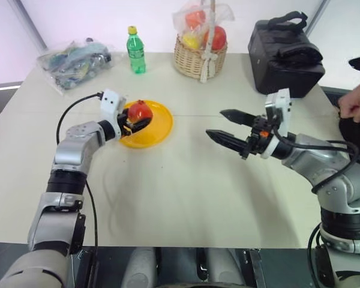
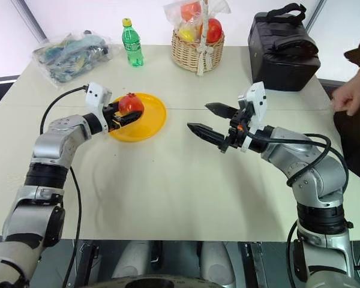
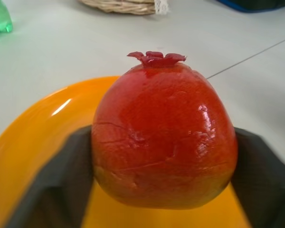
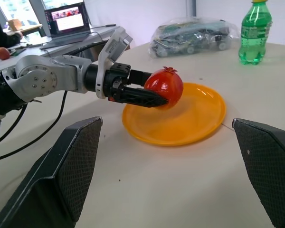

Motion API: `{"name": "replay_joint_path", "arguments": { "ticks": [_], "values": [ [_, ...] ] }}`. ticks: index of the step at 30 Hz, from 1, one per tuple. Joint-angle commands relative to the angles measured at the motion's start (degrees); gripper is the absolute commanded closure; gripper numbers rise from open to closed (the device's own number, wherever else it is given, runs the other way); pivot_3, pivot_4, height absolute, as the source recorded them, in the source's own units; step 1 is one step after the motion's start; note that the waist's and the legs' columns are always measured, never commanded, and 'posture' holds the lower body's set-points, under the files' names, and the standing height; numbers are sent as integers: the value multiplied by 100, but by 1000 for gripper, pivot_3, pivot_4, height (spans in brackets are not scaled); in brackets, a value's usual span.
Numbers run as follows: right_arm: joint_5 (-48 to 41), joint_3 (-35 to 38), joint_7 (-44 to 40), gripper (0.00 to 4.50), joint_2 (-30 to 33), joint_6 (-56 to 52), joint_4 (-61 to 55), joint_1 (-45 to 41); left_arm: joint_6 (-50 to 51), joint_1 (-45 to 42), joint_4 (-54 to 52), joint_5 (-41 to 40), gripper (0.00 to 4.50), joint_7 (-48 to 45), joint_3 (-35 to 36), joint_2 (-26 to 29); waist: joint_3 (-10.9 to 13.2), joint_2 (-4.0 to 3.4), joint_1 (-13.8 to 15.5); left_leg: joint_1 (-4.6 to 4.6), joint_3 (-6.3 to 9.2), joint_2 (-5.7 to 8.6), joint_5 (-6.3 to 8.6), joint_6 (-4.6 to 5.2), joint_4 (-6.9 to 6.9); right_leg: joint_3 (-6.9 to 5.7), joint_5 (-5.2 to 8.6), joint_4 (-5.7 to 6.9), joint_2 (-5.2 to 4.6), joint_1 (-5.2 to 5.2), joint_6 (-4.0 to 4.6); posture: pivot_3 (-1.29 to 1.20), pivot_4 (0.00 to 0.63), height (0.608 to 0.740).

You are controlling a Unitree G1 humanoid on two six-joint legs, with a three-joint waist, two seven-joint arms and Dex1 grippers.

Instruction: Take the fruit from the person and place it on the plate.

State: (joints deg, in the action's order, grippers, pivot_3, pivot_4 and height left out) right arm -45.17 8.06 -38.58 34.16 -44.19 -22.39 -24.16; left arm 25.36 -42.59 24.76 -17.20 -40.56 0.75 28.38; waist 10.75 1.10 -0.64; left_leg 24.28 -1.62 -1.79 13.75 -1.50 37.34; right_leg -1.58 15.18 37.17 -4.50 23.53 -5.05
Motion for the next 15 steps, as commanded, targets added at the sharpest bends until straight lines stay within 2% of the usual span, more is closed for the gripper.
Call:
{"name": "replay_joint_path", "arguments": {
  "ticks": [1,7,15],
  "values": [
    [-85,123,71,0,11,51,-292,25,-187,-193,-19,57,34,-117,83,17,0,0,6,0,1,0,0,0,0,0,0,0,0,0,0,0,150,740],
    [-108,123,145,0,13,58,-350,81,-371,-281,-80,51,34,-188,247,106,0,0,8,1,1,0,0,0,1,0,0,0,-1,0,0,0,150,740],
    [22,89,14,0,71,172,-95,-4,450,136,-1530,-659,34,-177,1112,731,2,3,-10,3,3,-3,0,0,-1,1,0,2,0,4,0,0,150,740]
  ]
}}
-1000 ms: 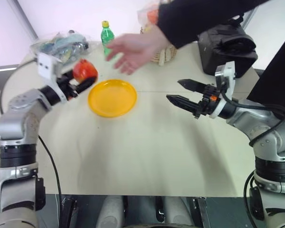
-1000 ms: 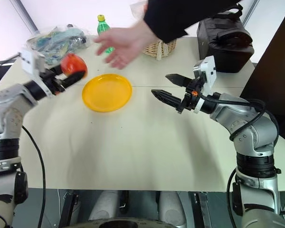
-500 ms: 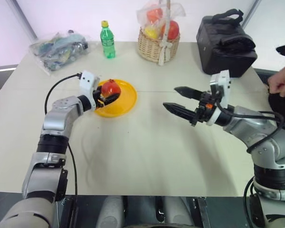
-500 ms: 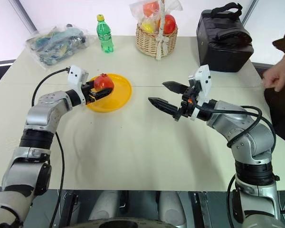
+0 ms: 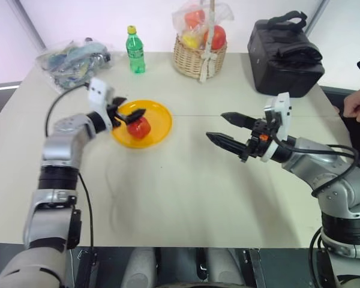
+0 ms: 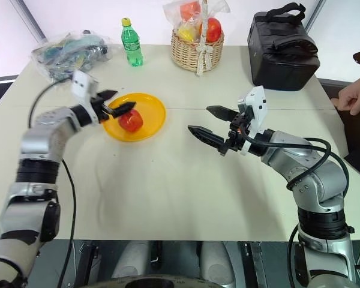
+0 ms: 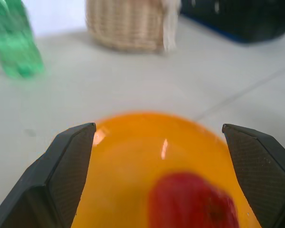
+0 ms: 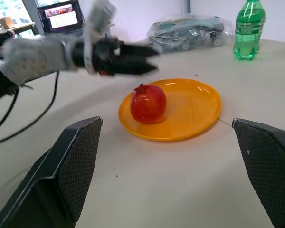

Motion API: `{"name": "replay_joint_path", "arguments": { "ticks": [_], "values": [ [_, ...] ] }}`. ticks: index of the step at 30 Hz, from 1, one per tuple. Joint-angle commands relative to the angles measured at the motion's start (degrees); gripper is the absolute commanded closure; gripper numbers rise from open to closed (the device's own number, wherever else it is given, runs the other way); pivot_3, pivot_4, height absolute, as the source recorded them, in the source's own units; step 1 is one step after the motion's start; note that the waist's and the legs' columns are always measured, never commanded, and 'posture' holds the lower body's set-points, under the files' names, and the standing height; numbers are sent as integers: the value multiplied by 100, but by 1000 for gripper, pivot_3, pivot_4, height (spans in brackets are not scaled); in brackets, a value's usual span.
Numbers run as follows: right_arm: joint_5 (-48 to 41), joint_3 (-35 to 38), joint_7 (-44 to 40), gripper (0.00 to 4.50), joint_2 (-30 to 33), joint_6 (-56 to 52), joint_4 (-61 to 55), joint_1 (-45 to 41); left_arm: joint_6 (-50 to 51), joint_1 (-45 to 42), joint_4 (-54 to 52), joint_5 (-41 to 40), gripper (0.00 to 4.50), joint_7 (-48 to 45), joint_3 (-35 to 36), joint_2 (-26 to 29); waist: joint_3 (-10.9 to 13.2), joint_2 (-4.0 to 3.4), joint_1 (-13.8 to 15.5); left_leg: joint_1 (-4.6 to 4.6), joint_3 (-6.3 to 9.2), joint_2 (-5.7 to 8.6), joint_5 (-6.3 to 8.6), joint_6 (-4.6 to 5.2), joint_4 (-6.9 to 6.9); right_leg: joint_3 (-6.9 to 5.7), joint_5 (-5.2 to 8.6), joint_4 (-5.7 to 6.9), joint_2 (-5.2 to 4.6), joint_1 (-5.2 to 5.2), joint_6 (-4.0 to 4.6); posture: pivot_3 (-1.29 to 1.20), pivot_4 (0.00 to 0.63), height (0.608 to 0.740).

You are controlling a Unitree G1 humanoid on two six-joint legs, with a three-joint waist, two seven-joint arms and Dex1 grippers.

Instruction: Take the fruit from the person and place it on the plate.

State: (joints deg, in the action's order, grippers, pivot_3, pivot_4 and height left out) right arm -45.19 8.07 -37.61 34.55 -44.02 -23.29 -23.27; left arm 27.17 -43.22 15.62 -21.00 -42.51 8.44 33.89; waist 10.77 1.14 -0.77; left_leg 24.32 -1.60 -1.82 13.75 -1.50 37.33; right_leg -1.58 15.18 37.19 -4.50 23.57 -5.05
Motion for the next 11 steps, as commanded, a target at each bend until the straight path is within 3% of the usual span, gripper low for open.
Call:
{"name": "replay_joint_path", "arguments": {
  "ticks": [1,5,11],
  "values": [
    [54,70,-112,0,35,184,51,-114,428,329,-828,-370,34,73,472,262,0,0,0,-1,0,0,0,0,0,0,0,0,0,-1,0,0,150,740],
    [333,-77,-263,0,-19,450,514,-304,1124,1174,-1652,-739,34,321,1047,542,0,-1,-6,-6,0,-1,0,0,0,4,0,1,-3,-4,0,0,150,740],
    [742,-179,-373,0,-161,873,1140,-467,1240,2206,-2486,-889,34,748,1711,562,0,0,33,-3,1,-1,0,0,2,1,0,1,-6,-4,0,0,150,740]
  ]
}}
